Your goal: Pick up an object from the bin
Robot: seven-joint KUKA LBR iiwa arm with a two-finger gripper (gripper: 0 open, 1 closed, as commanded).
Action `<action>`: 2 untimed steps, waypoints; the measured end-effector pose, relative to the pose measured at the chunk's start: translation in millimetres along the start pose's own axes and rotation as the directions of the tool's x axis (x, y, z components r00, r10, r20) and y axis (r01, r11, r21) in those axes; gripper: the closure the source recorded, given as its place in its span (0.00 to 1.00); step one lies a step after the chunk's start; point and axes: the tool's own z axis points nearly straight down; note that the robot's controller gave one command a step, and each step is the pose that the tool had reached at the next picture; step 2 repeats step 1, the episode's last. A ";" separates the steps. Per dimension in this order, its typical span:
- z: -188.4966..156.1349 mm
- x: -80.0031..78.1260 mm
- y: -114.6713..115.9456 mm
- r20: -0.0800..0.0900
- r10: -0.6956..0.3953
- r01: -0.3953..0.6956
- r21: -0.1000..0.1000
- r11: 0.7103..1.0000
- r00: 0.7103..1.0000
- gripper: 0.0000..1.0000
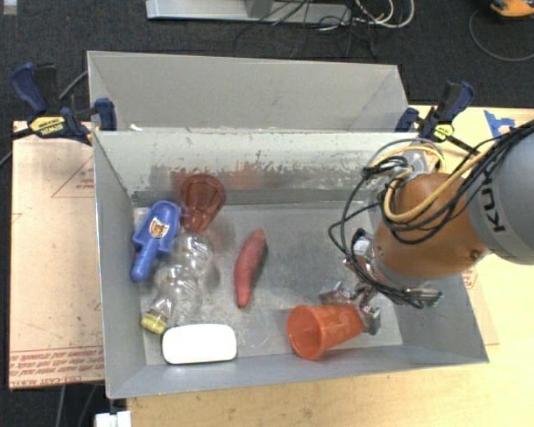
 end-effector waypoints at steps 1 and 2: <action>-169.7 -19.9 0.8 0.003 0.155 -0.155 0.001 0.988 0.988 1.00; -169.7 -19.9 0.8 0.003 0.155 -0.155 0.001 0.988 0.988 1.00</action>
Offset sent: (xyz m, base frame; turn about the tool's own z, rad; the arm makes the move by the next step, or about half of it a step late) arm 0.0000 0.0000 0.0000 0.0000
